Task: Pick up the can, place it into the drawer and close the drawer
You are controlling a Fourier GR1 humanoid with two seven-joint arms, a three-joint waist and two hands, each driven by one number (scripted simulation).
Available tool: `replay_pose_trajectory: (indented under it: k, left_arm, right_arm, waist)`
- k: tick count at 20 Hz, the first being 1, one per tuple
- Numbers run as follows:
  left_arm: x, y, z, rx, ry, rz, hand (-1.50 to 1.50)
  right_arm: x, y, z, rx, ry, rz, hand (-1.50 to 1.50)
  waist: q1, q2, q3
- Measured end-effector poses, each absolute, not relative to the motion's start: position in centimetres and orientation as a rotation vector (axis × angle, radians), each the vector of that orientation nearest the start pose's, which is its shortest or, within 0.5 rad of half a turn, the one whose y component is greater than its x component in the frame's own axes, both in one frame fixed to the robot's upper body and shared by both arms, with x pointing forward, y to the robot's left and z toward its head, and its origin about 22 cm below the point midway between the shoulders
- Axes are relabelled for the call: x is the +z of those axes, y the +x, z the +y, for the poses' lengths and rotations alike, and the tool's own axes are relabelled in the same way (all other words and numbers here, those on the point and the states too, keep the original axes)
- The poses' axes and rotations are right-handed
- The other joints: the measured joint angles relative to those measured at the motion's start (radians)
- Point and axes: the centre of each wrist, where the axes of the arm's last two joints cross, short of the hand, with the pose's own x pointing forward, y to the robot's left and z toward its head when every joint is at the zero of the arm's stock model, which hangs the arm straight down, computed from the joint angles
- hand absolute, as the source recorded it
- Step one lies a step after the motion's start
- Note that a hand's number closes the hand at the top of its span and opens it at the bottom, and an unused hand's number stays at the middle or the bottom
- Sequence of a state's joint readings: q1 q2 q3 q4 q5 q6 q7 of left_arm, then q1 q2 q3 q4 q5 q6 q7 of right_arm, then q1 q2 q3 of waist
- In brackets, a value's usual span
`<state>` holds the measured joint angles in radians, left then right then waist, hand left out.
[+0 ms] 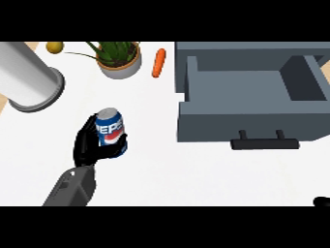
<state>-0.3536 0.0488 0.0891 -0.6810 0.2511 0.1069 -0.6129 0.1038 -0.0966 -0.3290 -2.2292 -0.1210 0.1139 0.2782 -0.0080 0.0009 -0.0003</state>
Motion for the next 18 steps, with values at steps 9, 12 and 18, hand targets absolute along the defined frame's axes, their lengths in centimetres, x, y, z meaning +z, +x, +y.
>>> replay_pose_trajectory:
  k: [9,12,18]
  left_arm:
    - [-6.8,34.8,19.5,0.103,-0.085,-1.630,1.50]
    - [-4.2,36.3,18.8,0.054,-0.099,-1.649,1.50]
    - [1.8,38.9,15.5,-0.030,-0.130,-1.679,1.50]
  right_arm:
    - [14.9,16.9,-29.9,-0.058,-0.265,-1.875,-1.50]
    - [14.7,16.7,-29.7,-0.065,-0.278,-1.872,-1.50]
    - [15.0,16.6,-30.3,-0.058,-0.284,-1.872,-1.50]
  waist:
    - [-0.001,0.000,0.000]
    - [0.003,-0.002,0.000]
    - [0.004,-0.003,0.001]
